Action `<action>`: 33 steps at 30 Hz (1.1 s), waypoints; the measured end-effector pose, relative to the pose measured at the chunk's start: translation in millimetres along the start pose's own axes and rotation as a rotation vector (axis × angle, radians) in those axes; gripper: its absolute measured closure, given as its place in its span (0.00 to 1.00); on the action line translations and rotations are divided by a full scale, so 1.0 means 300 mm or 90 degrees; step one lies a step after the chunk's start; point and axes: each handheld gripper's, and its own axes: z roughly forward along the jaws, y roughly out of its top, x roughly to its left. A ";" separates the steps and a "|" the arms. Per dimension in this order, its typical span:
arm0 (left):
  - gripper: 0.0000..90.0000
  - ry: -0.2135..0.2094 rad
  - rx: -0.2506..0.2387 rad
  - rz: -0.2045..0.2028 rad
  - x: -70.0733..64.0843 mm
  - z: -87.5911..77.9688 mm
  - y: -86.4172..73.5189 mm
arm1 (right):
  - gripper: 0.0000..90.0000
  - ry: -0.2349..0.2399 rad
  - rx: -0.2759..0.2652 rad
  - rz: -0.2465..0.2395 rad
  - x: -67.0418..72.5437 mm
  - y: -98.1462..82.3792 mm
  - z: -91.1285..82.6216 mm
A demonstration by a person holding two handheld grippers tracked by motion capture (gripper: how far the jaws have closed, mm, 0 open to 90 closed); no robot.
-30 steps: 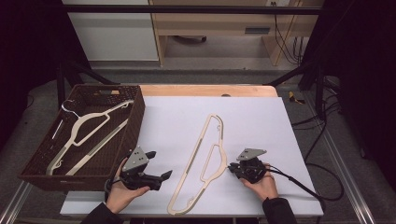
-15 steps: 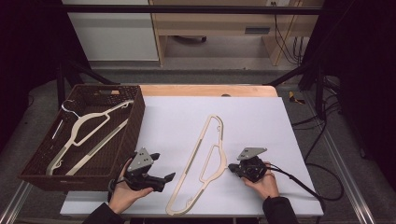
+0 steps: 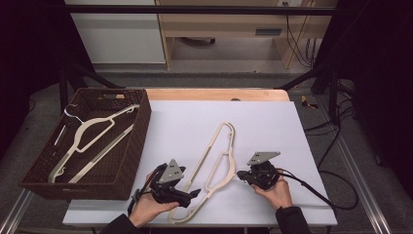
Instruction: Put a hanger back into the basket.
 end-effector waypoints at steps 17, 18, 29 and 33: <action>0.34 -0.042 0.084 0.033 -0.082 0.165 0.061 | 0.99 -0.002 0.004 0.000 0.024 0.025 -0.029; 0.35 -0.042 0.088 0.037 -0.082 0.173 0.065 | 0.99 -0.001 0.002 -0.002 0.023 0.026 -0.029; 0.56 -0.042 0.135 0.067 -0.083 0.259 0.075 | 0.99 0.003 0.005 -0.005 0.027 0.028 -0.037; 0.65 -0.042 0.151 0.072 -0.081 0.278 0.071 | 0.99 0.003 0.003 -0.004 0.029 0.029 -0.038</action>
